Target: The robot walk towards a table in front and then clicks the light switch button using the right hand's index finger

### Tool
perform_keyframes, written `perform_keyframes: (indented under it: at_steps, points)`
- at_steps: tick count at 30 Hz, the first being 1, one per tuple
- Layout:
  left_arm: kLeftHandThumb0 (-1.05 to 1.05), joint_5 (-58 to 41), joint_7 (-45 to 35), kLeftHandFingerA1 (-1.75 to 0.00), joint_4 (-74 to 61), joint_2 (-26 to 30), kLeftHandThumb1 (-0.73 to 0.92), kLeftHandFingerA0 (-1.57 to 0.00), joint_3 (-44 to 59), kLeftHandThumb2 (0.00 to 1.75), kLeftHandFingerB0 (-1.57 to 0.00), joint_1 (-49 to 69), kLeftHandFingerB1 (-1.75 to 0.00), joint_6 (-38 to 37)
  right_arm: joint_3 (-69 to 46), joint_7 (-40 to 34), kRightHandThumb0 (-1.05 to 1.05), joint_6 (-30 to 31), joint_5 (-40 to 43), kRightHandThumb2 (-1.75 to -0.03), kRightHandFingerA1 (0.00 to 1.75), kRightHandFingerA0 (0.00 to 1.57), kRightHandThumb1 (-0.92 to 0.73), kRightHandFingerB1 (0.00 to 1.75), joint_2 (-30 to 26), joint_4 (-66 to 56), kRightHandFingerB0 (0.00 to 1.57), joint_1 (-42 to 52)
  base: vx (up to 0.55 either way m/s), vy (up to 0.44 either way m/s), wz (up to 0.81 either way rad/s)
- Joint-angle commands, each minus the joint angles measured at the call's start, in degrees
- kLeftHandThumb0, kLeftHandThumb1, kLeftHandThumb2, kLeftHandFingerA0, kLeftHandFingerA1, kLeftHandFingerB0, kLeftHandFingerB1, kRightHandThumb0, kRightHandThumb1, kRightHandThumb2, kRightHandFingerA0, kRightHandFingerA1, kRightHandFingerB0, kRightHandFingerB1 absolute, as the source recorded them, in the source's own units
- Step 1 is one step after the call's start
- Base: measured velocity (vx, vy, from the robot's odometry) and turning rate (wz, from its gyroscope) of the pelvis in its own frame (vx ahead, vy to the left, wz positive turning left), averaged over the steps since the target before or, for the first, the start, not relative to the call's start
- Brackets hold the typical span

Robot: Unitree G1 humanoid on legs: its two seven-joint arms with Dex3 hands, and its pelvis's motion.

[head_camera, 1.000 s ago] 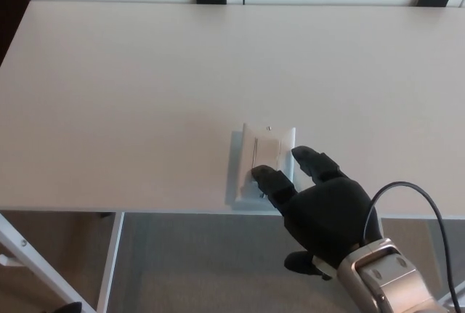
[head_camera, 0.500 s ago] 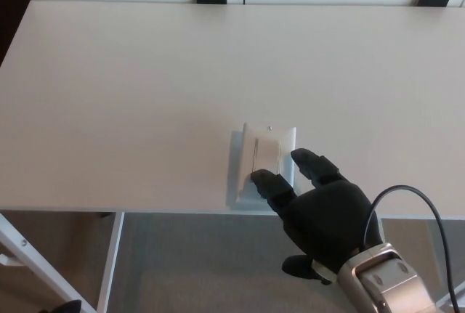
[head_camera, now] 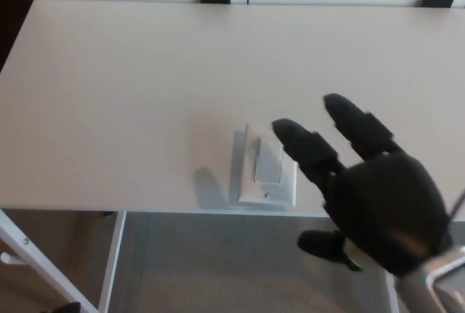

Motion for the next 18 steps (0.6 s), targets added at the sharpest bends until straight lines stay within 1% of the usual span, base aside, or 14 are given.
perform_keyframes:
  at_steps: [1,2,3,4,5,9,10,11,12,13,14,16,17,18]
  points:
    - [-0.18,0.03,0.32,-0.38,0.32,0.4,0.67,-0.21,0.65,0.61,-0.23,0.19,-0.33,-0.06,-4.84,-2.54,-0.81,-5.28,5.85,-0.82,0.01,0.0,-0.52,0.16,-4.09,-6.73,0.05,11.49,0.0,0.0,0.0]
    - [-0.18,0.02,0.22,-0.38,0.51,0.43,0.67,-0.21,0.65,0.61,-0.23,0.27,-0.33,-0.28,-5.48,-2.49,-0.81,-5.65,6.14,-0.82,0.01,0.0,-0.52,0.16,-4.47,-7.57,0.05,13.3,0.0,0.0,0.0]
    - [-0.2,0.18,0.27,-0.38,1.55,0.44,0.67,-0.22,0.71,0.61,-0.24,-0.16,-0.34,-1.11,-6.62,-3.26,-0.69,-6.48,7.21,-0.7,0.05,0.0,-0.49,0.24,-5.11,-8.38,0.09,16.42,0.0,0.0,0.0]
    - [-0.2,0.46,0.23,-0.38,1.56,0.65,0.67,-0.22,0.61,0.62,-0.23,-0.03,-0.34,-1.25,-8.08,-5.67,-0.71,-8.23,8.47,-0.81,0.1,0.0,-0.47,0.28,-6.07,-8.68,0.1,21.19,0.0,0.0,0.0]
    - [-0.2,0.57,0.23,-0.38,1.14,0.75,0.67,-0.22,0.53,0.62,-0.23,0.18,-0.33,-0.93,-9.15,-7.39,-0.76,-9.63,9.51,-0.79,0.0,0.0,-0.5,0.25,-6.7,-8.31,0.1,24.43,0.0,0.0,0.0]
    - [-0.21,0.83,0.11,-0.39,2.35,0.86,0.66,-0.22,0.36,0.62,-0.23,-0.05,-0.34,-1.86,-11.16,-10.48,-0.8,-12.84,11.25,-0.82,0.01,0.0,-0.53,0.25,-7.84,-3.24,0.1,29.66,0.0,0.0,0.0]
    - [-0.2,0.89,0.09,-0.38,1.84,0.92,0.67,-0.22,0.26,0.61,-0.23,0.25,-0.33,-1.5,-11.42,-11.92,-0.64,-13.46,11.18,-0.59,0.14,0.0,-0.58,0.25,-8.16,-1.12,0.12,30.91,0.0,0.0,0.0]
    - [-0.2,0.85,0.09,-0.38,1.05,0.98,0.67,-0.22,0.17,0.61,-0.23,0.49,-0.33,-0.81,-12.01,-13.96,-0.64,-14.82,11.4,-0.59,0.14,0.0,-0.58,0.25,-8.46,1.56,0.12,32.22,0.0,0.0,0.0]
    - [-0.2,0.68,-0.15,-0.38,1.03,1.1,0.67,-0.22,0.18,0.61,-0.23,0.5,-0.33,-0.68,-12.39,-15.22,-0.64,-15.63,12.11,-0.79,0.15,0.0,-0.44,0.32,-8.45,3.67,0.08,33.1,0.0,0.0,0.0]
    - [-0.21,0.78,-0.15,-0.38,0.93,1.21,0.66,-0.22,0.15,0.62,-0.23,0.54,-0.33,-0.6,-12.69,-15.86,-0.61,-16.3,12.51,-0.59,0.15,0.0,-0.53,0.25,-8.5,5.32,0.13,33.44,0.0,0.0,0.0]
    - [-0.21,0.82,-0.21,-0.38,0.83,1.34,0.67,-0.22,0.1,0.62,-0.22,0.35,-0.33,-0.35,-13.04,-16.28,-0.66,-17.04,13.5,-0.77,0.11,0.0,-0.45,0.29,-8.49,7.86,0.08,33.32,0.0,0.0,0.0]
    - [-0.23,0.65,-0.5,-0.38,1.66,1.46,0.67,-0.21,0.17,0.63,-0.22,0.11,-0.33,-1.07,-13.49,-16.84,-0.66,-18.54,15.08,-0.77,0.13,0.0,-0.45,0.29,-8.58,11.71,0.08,32.99,0.0,0.0,0.0]
    - [-0.23,0.57,-0.77,-0.38,2.43,1.55,0.67,-0.21,0.16,0.62,-0.22,-0.34,-0.33,-1.69,-13.2,-17.6,-0.62,-18.33,15.19,-0.79,0.18,0.0,-0.45,0.33,-8.01,16.23,0.09,32.2,0.0,0.0,0.0]
    - [-0.22,0.59,-0.63,-0.38,2.28,1.49,0.67,-0.21,0.12,0.62,-0.22,-0.35,-0.33,-1.57,-12.98,-17.6,-0.64,-17.93,15.03,-0.79,0.15,0.0,-0.46,0.33,-7.69,18.81,0.1,31.55,0.0,0.0,0.0]
